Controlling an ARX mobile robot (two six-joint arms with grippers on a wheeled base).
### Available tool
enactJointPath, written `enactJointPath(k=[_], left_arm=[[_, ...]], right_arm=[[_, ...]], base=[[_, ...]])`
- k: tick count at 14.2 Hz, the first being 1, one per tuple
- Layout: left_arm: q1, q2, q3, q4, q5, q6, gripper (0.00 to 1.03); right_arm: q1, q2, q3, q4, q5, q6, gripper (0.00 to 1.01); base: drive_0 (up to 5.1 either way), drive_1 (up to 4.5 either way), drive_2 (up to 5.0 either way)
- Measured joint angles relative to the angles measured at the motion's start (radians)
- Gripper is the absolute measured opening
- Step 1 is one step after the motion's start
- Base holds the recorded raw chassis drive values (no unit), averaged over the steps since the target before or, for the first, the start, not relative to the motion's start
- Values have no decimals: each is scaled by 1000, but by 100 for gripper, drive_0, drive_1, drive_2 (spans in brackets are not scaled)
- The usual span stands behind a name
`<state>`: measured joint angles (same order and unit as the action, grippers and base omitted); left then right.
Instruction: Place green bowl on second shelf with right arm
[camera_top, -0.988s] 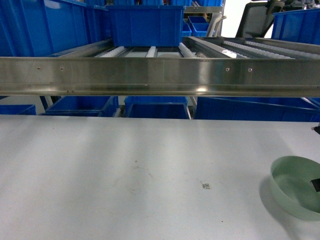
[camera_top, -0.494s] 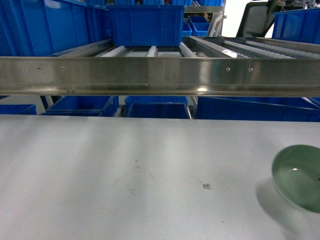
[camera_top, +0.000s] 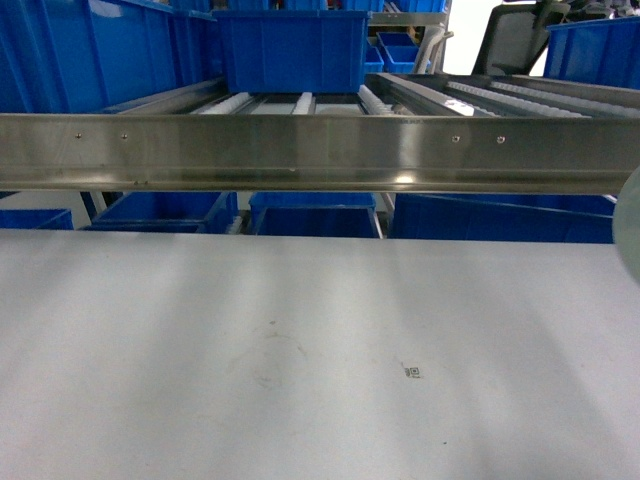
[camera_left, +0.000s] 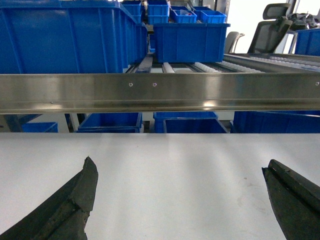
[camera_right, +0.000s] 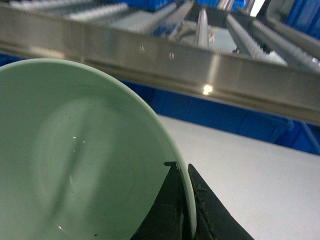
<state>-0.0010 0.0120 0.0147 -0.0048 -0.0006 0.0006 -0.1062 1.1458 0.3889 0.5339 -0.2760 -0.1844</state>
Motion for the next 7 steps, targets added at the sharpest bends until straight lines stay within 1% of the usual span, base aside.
enactJointPath(k=[2,3,5,6,7], left_arm=[[0,0,0,0,-1,0,98],[0,0,0,0,0,0,98],[0,0,0,0,0,0,98],[0,0,0,0,0,0,98],[0,0,0,0,0,0,98]], right_arm=[[-27,-248,-72,-82,-41,60,2],[-35,-365,-110,-151,-48,84,2],[-54,-622,-163,-327,-62,133,2],[-55,-743,-169,-411,-69,152,2],[-41,-840,-179,-454,-63,169,2]], base=[[0,0,0],[0,0,0],[0,0,0],[0,0,0],[0,0,0]])
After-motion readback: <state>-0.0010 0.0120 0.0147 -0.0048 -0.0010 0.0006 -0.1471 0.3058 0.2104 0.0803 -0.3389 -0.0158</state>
